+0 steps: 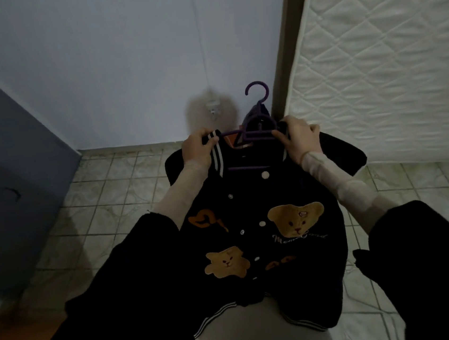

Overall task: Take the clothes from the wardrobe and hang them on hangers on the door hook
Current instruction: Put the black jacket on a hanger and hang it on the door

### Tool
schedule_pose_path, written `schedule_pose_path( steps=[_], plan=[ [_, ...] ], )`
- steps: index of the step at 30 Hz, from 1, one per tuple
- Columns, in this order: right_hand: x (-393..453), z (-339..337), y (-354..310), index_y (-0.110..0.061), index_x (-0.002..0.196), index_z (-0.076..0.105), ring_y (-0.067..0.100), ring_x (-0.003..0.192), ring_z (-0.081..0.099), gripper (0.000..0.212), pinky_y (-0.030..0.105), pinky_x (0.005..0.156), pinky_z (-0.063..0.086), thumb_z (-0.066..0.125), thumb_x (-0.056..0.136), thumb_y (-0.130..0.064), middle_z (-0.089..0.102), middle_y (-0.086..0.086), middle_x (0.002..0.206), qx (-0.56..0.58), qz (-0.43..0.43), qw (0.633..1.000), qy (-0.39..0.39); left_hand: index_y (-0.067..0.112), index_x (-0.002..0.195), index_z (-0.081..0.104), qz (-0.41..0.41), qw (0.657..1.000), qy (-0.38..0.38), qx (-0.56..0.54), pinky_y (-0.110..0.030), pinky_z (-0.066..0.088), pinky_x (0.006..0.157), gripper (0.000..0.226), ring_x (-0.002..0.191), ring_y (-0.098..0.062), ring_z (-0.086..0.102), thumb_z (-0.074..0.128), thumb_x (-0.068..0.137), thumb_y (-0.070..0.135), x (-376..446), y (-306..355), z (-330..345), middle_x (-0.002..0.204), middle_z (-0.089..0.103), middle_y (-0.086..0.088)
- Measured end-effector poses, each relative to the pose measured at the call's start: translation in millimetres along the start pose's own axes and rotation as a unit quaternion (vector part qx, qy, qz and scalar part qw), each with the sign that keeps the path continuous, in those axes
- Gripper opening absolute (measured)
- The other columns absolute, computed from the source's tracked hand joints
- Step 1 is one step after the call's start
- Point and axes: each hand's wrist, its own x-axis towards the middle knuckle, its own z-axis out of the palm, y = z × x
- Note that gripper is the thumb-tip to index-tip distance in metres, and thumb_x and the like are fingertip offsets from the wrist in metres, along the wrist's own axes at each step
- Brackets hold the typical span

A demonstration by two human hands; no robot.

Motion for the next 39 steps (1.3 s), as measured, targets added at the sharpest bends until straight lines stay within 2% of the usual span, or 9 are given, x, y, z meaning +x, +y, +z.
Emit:
schedule_pose_path(
  steps=[3, 11, 15, 18, 23, 29, 34, 36, 39],
  plan=[
    [3, 11, 8, -0.011, 0.115, 0.051, 0.029, 0.111, 0.051, 0.033, 0.039, 0.093, 0.025, 0.046, 0.094, -0.035, 0.059, 0.012, 0.114, -0.009, 0.019, 1.000, -0.012, 0.002, 0.110, 0.063, -0.007, 0.999, -0.014, 0.030, -0.029, 0.042, 0.088, 0.027, 0.108, -0.029, 0.058, 0.061, 0.088, 0.016, 9, -9, 12, 0.113, 0.064, -0.016],
    [4, 17, 13, -0.011, 0.121, 0.050, 0.031, 0.115, 0.051, 0.038, 0.042, 0.103, 0.026, 0.048, 0.093, -0.037, 0.060, 0.014, 0.118, 0.001, 0.086, 0.992, -0.097, 0.005, 0.108, 0.064, -0.053, 0.991, -0.091, 0.086, -0.024, 0.037, 0.074, 0.023, 0.104, -0.027, 0.058, 0.060, 0.089, 0.016, 11, -22, 20, 0.112, 0.064, -0.014],
    [0, 16, 12, -0.012, 0.118, 0.053, 0.031, 0.115, 0.051, 0.037, 0.042, 0.101, 0.033, 0.045, 0.094, -0.039, 0.060, 0.013, 0.120, -0.021, 0.106, 0.985, -0.136, 0.005, 0.107, 0.065, -0.054, 0.986, -0.110, 0.112, -0.029, 0.042, 0.088, 0.022, 0.108, -0.026, 0.056, 0.055, 0.091, 0.017, 8, -23, 19, 0.116, 0.061, -0.013],
    [-8, 12, 8, -0.013, 0.114, 0.056, 0.031, 0.112, 0.053, 0.034, 0.042, 0.099, 0.037, 0.043, 0.095, -0.038, 0.061, 0.013, 0.118, -0.018, 0.115, 0.984, -0.134, 0.007, 0.107, 0.066, -0.043, 0.988, -0.101, 0.109, -0.026, 0.041, 0.089, 0.022, 0.109, -0.025, 0.057, 0.053, 0.091, 0.015, 1, -22, 14, 0.116, 0.064, -0.012],
    [-29, 2, -4, -0.011, 0.113, 0.056, 0.033, 0.110, 0.053, 0.032, 0.044, 0.098, 0.038, 0.043, 0.095, -0.034, 0.060, 0.015, 0.116, 0.005, 0.096, 0.987, -0.131, 0.006, 0.105, 0.066, -0.009, 0.996, -0.063, 0.067, -0.020, 0.039, 0.080, 0.020, 0.103, -0.022, 0.058, 0.051, 0.092, 0.009, -23, -16, 5, 0.111, 0.065, -0.011],
    [-65, 1, -25, -0.008, 0.105, 0.060, 0.030, 0.106, 0.055, 0.019, 0.044, 0.093, 0.042, 0.054, 0.089, -0.016, 0.061, 0.013, 0.111, 0.054, -0.020, 0.995, -0.076, 0.003, 0.101, 0.065, 0.049, 0.999, 0.002, 0.009, -0.007, 0.032, 0.078, 0.020, 0.098, -0.011, 0.052, 0.050, 0.089, -0.001, -74, -10, -5, 0.106, 0.063, -0.009],
    [-103, 6, -30, -0.010, 0.104, 0.059, 0.030, 0.105, 0.051, 0.023, 0.044, 0.091, 0.039, 0.057, 0.082, -0.008, 0.055, 0.011, 0.107, -0.029, -0.139, 0.990, 0.000, 0.007, 0.099, 0.065, 0.093, 0.993, 0.060, 0.051, -0.008, 0.024, 0.084, 0.020, 0.103, -0.019, 0.048, 0.053, 0.085, -0.001, -116, -22, -7, 0.106, 0.059, -0.008],
    [-118, 9, -33, -0.013, 0.107, 0.058, 0.025, 0.108, 0.049, 0.025, 0.037, 0.088, 0.034, 0.056, 0.083, -0.010, 0.054, 0.007, 0.108, -0.046, -0.154, 0.986, -0.036, 0.009, 0.099, 0.064, 0.090, 0.991, 0.077, 0.057, -0.009, 0.026, 0.082, 0.018, 0.097, -0.013, 0.045, 0.054, 0.086, 0.002, -131, -28, -6, 0.103, 0.057, -0.004],
    [-134, 21, -34, -0.020, 0.117, 0.054, 0.022, 0.110, 0.049, 0.030, 0.033, 0.089, 0.032, 0.051, 0.087, -0.015, 0.054, 0.003, 0.112, -0.106, -0.175, 0.973, -0.106, 0.012, 0.097, 0.063, 0.123, 0.989, 0.043, 0.067, -0.019, 0.041, 0.080, 0.015, 0.091, -0.013, 0.048, 0.056, 0.086, 0.004, -150, -38, 2, 0.098, 0.054, -0.002]
  ],
)
